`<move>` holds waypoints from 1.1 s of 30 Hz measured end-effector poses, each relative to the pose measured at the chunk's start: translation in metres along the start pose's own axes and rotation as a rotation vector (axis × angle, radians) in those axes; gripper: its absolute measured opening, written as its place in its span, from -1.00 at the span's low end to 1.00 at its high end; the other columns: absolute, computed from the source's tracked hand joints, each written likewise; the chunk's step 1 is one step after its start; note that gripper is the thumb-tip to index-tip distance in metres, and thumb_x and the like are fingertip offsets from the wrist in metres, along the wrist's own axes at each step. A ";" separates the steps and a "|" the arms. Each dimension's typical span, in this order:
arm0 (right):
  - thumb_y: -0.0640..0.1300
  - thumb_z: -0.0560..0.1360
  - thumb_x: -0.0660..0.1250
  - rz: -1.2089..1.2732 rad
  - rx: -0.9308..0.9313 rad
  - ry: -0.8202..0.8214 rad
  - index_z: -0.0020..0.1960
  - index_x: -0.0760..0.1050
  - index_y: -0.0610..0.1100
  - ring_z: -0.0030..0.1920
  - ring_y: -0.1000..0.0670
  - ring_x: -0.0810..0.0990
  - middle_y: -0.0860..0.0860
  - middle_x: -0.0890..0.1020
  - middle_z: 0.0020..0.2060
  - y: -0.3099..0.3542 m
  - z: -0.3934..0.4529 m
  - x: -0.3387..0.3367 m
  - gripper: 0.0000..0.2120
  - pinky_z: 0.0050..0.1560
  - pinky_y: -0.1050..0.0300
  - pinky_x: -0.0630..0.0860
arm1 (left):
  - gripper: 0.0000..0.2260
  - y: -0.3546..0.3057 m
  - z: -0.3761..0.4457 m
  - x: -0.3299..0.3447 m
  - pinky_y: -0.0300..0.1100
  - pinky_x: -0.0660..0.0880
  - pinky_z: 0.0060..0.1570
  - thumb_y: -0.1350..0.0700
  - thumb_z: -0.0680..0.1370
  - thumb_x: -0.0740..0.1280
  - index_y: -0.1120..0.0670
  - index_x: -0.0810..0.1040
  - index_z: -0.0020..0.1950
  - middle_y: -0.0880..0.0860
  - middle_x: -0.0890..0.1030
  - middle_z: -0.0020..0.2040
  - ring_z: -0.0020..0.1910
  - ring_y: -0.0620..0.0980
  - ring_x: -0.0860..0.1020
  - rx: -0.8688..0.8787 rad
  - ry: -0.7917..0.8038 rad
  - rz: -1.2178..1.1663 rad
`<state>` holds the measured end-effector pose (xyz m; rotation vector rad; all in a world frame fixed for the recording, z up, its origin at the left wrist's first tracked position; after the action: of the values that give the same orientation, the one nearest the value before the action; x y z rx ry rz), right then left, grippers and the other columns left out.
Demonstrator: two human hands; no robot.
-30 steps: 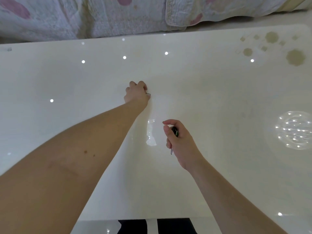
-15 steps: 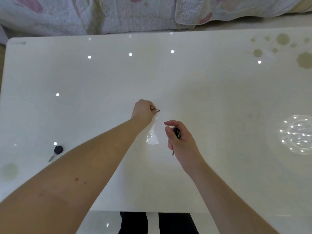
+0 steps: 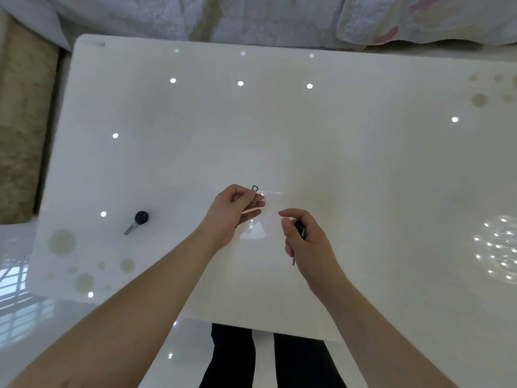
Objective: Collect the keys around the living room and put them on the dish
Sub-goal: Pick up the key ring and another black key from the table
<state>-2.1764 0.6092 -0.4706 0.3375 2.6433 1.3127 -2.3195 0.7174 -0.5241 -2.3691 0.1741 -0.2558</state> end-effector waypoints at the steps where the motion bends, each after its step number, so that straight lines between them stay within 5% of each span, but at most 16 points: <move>1: -0.03 0.59 0.25 -0.006 -0.001 0.004 0.01 0.53 0.17 -0.42 0.07 0.38 0.17 0.41 -0.44 0.001 0.000 0.008 -0.87 -0.42 0.32 0.37 | -0.88 -0.001 -0.005 -0.008 -0.09 0.60 -0.01 0.14 0.58 0.33 0.20 0.52 -0.04 0.15 0.69 0.00 0.05 0.10 0.65 0.009 0.022 -0.043; 3: -0.03 0.59 0.25 -0.009 -0.003 0.019 0.01 0.54 0.16 -0.41 0.06 0.38 0.18 0.41 -0.43 0.003 -0.001 0.024 -0.87 -0.41 0.31 0.37 | -0.88 -0.005 -0.013 -0.024 -0.07 0.59 0.04 0.12 0.59 0.31 0.18 0.52 -0.01 0.10 0.69 0.05 0.10 0.05 0.63 0.052 0.048 -0.030; 7: -0.02 0.58 0.24 -0.045 -0.016 0.067 0.00 0.54 0.19 -0.40 0.05 0.39 0.21 0.43 -0.42 0.008 -0.004 0.054 -0.87 -0.40 0.31 0.38 | -0.90 -0.014 -0.029 -0.060 -0.23 0.38 0.24 -0.03 0.57 0.31 -0.05 0.57 -0.04 -0.26 0.52 0.23 0.22 -0.22 0.50 0.235 -0.031 0.385; 9: -0.02 0.58 0.24 -0.067 -0.021 0.077 0.00 0.54 0.19 -0.41 0.05 0.39 0.20 0.43 -0.42 0.009 -0.005 0.068 -0.87 -0.40 0.29 0.37 | -0.90 -0.016 -0.037 -0.079 -0.27 0.33 0.21 -0.03 0.59 0.27 -0.10 0.57 0.02 -0.35 0.49 0.17 0.19 -0.30 0.47 0.266 -0.030 0.409; 13: -0.03 0.59 0.24 -0.118 -0.035 0.111 0.00 0.53 0.19 -0.41 0.04 0.37 0.17 0.40 -0.43 0.010 -0.010 0.095 -0.86 -0.40 0.27 0.36 | -0.84 -0.014 -0.050 -0.112 -0.22 0.38 0.08 0.01 0.65 0.15 0.01 0.49 0.08 -0.16 0.64 -0.09 -0.09 -0.22 0.52 0.215 -0.061 0.292; 16: -0.03 0.59 0.24 -0.165 -0.040 0.160 -0.01 0.53 0.21 -0.41 0.03 0.36 0.16 0.39 -0.43 0.009 -0.017 0.115 -0.85 -0.42 0.27 0.35 | -0.86 -0.008 -0.059 -0.137 -0.11 0.51 0.07 0.08 0.66 0.12 0.08 0.42 -0.02 -0.03 0.48 -0.33 -0.34 -0.10 0.43 0.158 -0.096 0.186; 20: -0.02 0.59 0.24 -0.217 -0.033 0.196 -0.02 0.52 0.24 -0.40 0.02 0.36 0.13 0.38 -0.43 0.005 -0.025 0.135 -0.84 -0.40 0.24 0.36 | -0.85 0.001 -0.066 -0.180 -0.26 0.36 -0.38 0.00 0.61 0.19 0.00 0.38 -0.13 -0.06 0.35 -0.34 -0.44 -0.09 0.28 0.054 -0.226 0.109; 26: -0.04 0.60 0.24 -0.253 -0.039 0.211 -0.04 0.54 0.23 -0.41 0.04 0.36 0.11 0.38 -0.43 -0.002 -0.028 0.152 -0.82 -0.41 0.27 0.35 | -0.84 0.020 -0.060 -0.245 -0.22 0.31 -0.48 -0.10 0.61 0.16 -0.02 0.37 -0.02 -0.02 0.45 -0.30 -0.46 -0.05 0.35 0.065 -0.484 0.601; 33: 0.00 0.60 0.23 -0.266 -0.022 0.181 0.00 0.55 0.20 -0.38 0.03 0.36 0.12 0.38 -0.43 -0.011 -0.021 0.155 -0.86 -0.36 0.24 0.36 | -0.88 0.024 -0.030 -0.265 -0.19 0.30 -0.49 -0.11 0.63 0.10 -0.08 0.29 0.00 0.01 0.46 -0.37 -0.45 0.05 0.44 0.064 -0.459 0.883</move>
<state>-2.3314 0.6293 -0.4746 -0.1401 2.6969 1.3384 -2.5853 0.7324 -0.5546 -1.9958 0.9228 0.6776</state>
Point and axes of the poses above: each hand's wrist, its own z-axis towards the middle knuckle, its own x-axis out of the palm, y = z × x, the point moved 3 cm from there along z, towards the middle knuckle
